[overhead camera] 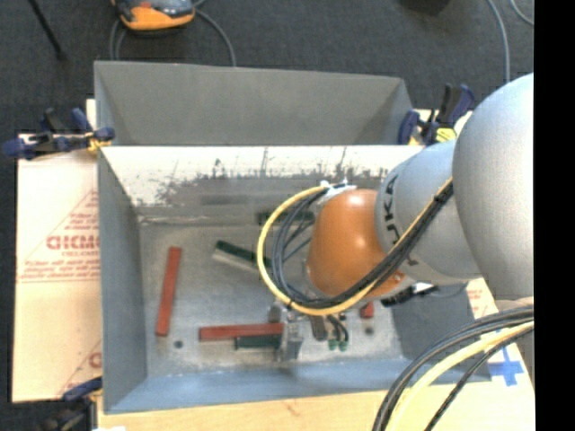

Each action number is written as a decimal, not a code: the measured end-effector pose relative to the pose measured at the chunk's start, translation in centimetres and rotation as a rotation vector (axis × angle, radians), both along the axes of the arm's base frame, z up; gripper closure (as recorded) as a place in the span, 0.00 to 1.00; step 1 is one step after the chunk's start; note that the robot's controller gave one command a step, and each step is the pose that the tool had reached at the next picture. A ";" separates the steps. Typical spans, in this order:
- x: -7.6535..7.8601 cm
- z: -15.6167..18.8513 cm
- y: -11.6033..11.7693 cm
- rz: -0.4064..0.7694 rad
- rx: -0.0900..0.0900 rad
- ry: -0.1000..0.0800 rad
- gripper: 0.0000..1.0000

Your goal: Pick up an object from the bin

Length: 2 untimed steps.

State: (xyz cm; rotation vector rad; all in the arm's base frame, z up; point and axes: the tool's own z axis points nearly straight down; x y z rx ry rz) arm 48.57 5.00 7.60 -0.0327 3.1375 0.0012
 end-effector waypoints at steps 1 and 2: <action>0.0 0.0 0.0 0.001 0.000 0.000 1.00; 3.3 13.0 -2.4 -0.024 -0.001 0.001 1.00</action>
Offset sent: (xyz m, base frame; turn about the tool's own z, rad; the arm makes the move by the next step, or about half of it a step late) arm 0.0320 -0.0235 0.1295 0.0240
